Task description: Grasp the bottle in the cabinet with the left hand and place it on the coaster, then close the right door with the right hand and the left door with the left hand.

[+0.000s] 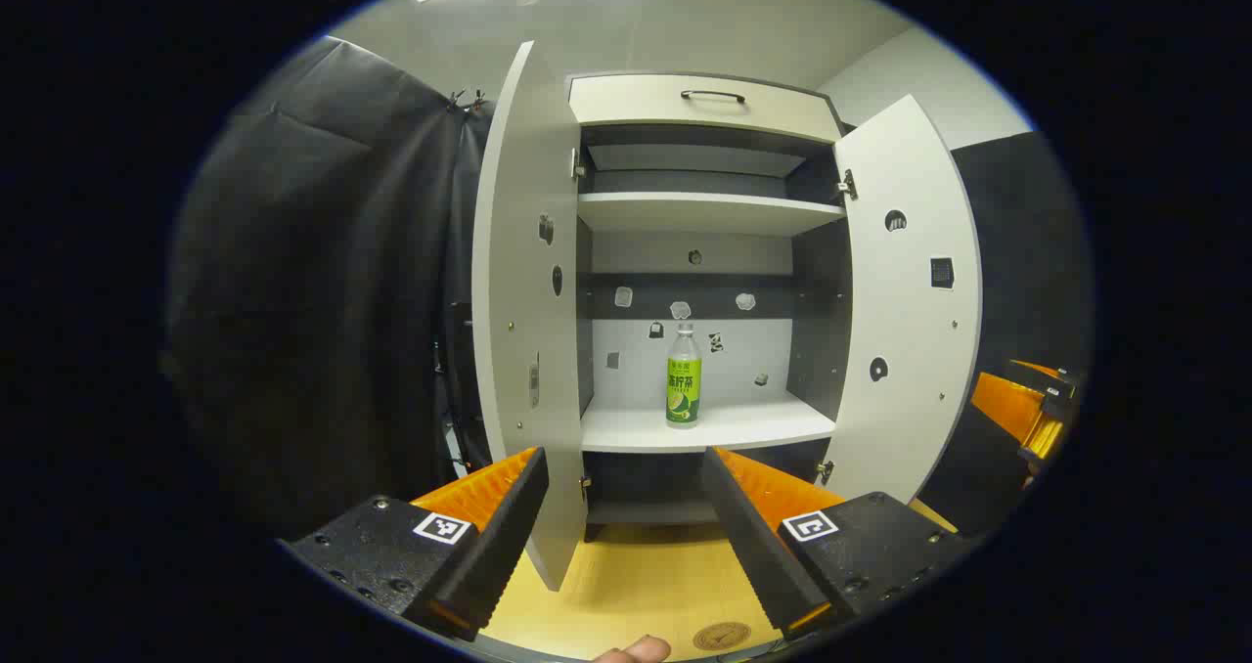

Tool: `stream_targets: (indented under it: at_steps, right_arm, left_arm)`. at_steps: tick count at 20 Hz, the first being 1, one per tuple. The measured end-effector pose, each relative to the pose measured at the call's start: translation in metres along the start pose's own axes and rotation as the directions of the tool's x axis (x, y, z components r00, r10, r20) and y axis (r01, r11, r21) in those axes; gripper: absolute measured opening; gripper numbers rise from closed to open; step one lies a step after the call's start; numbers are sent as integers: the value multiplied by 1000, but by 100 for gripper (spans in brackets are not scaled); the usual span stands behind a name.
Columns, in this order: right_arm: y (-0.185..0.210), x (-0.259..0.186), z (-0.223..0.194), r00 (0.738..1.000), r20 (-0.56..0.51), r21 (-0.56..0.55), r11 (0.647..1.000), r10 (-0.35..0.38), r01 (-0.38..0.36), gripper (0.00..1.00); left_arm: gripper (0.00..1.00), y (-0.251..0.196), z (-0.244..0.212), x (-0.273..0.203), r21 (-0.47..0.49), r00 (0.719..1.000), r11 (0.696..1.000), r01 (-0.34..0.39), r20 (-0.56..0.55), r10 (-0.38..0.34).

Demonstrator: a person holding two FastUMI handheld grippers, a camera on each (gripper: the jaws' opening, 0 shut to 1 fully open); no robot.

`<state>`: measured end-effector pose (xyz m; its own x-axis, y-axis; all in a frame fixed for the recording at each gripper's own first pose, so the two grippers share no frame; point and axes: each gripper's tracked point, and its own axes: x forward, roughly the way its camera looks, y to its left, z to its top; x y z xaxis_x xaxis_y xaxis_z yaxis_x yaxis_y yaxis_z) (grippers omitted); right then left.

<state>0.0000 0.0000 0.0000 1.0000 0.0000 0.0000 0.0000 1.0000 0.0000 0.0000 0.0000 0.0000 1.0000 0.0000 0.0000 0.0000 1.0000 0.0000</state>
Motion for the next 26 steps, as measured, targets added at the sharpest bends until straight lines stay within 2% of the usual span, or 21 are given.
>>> stream_targets:
  at_steps: [4, 8, 9, 16, 26]
  right_arm:
    - [14, 0, 3, 999, 34, -74, 997, 31, -29, 96]
    - [26, 7, -4, 999, 19, -51, 998, 48, -47, 93]
    - [28, 10, -2, 999, 24, -47, 998, 46, -44, 95]
    - [28, 35, 3, 1000, 30, -40, 999, -4, 5, 96]
    - [39, 58, -6, 999, 15, -47, 998, -40, 41, 96]
  left_arm:
    - [100, -4, -6, 5, 32, 1000, 999, 1, -12, 0]
    - [99, 2, -2, 20, 40, 1000, 999, -1, -10, 1]
    - [99, 3, 1, 24, 41, 1000, 999, 0, -4, 0]
    - [99, 6, 24, 55, 17, 999, 1000, 17, 29, -18]
    - [99, -20, 5, 135, -16, 996, 996, 89, 6, -89]
